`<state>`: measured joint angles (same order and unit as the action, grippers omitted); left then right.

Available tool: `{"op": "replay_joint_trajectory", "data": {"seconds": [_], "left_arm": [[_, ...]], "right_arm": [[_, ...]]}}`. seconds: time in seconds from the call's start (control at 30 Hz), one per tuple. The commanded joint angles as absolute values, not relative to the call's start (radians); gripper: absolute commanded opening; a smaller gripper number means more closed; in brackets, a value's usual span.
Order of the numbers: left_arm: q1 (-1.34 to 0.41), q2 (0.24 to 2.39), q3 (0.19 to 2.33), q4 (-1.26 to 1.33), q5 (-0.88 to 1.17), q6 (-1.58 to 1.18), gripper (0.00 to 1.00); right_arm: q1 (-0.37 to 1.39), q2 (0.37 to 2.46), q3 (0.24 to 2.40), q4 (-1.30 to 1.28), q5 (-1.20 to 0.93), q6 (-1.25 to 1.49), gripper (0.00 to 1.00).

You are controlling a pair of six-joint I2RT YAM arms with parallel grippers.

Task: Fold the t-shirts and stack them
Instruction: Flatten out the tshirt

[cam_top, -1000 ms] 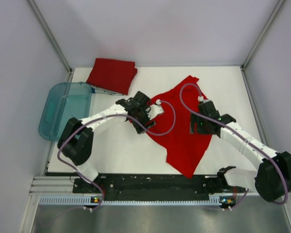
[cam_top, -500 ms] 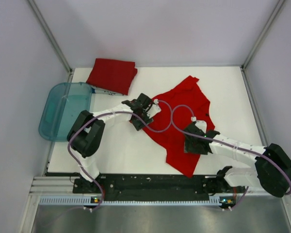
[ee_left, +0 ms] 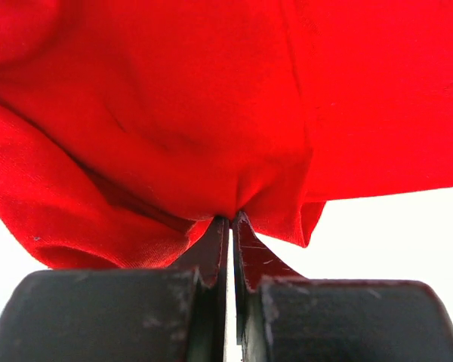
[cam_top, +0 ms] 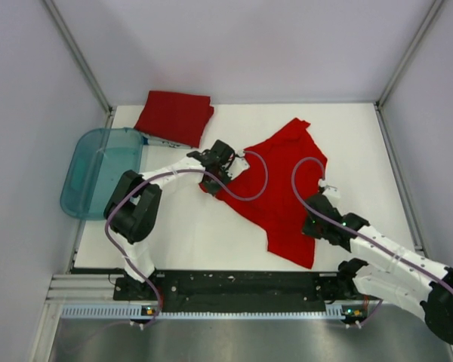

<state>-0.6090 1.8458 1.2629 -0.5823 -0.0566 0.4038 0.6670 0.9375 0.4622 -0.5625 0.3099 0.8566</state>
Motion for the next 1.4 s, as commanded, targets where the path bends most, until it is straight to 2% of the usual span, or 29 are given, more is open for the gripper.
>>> {"op": "replay_joint_trajectory", "data": {"seconds": [0.0,0.27,0.3,0.33,0.37,0.53,0.63,1.0,1.1,1.17,1.27,1.33,1.37], "left_arm": [[-0.601,1.818,1.315,-0.611,0.051,0.37,0.0],[-0.653,1.756,1.307,-0.637,0.057,0.429,0.0],[-0.67,1.749,1.296,-0.643,0.048,0.446,0.04],[-0.696,1.74,1.283,-0.638,0.026,0.46,0.32],[-0.722,1.733,1.264,-0.628,0.009,0.472,0.44],[-0.77,1.744,1.224,-0.552,-0.106,0.492,0.5],[-0.778,1.787,1.232,-0.534,-0.159,0.495,0.49],[-0.779,1.858,1.233,-0.54,-0.133,0.506,0.46],[-0.778,1.868,1.233,-0.534,-0.15,0.511,0.42],[-0.776,1.868,1.233,-0.535,-0.158,0.511,0.35],[-0.769,1.852,1.236,-0.546,-0.184,0.512,0.18],[-0.764,1.832,1.239,-0.561,-0.178,0.517,0.13],[-0.762,1.822,1.239,-0.566,-0.179,0.518,0.05]], "right_arm": [[0.614,0.838,0.479,-0.569,0.279,0.813,0.0],[0.603,0.847,0.482,-0.566,0.255,0.802,0.0],[0.601,0.85,0.48,-0.561,0.253,0.802,0.0],[0.601,0.847,0.48,-0.561,0.255,0.802,0.0],[0.601,0.847,0.479,-0.56,0.255,0.801,0.0],[0.601,0.838,0.465,-0.555,0.247,0.807,0.0],[0.601,0.835,0.457,-0.555,0.241,0.807,0.0],[0.601,0.824,0.446,-0.554,0.247,0.808,0.0],[0.601,0.824,0.446,-0.554,0.25,0.807,0.0],[0.601,0.824,0.445,-0.554,0.253,0.804,0.0],[0.601,0.815,0.446,-0.557,0.255,0.804,0.0],[0.594,0.807,0.445,-0.56,0.258,0.804,0.0],[0.592,0.801,0.445,-0.56,0.258,0.804,0.0]]}}
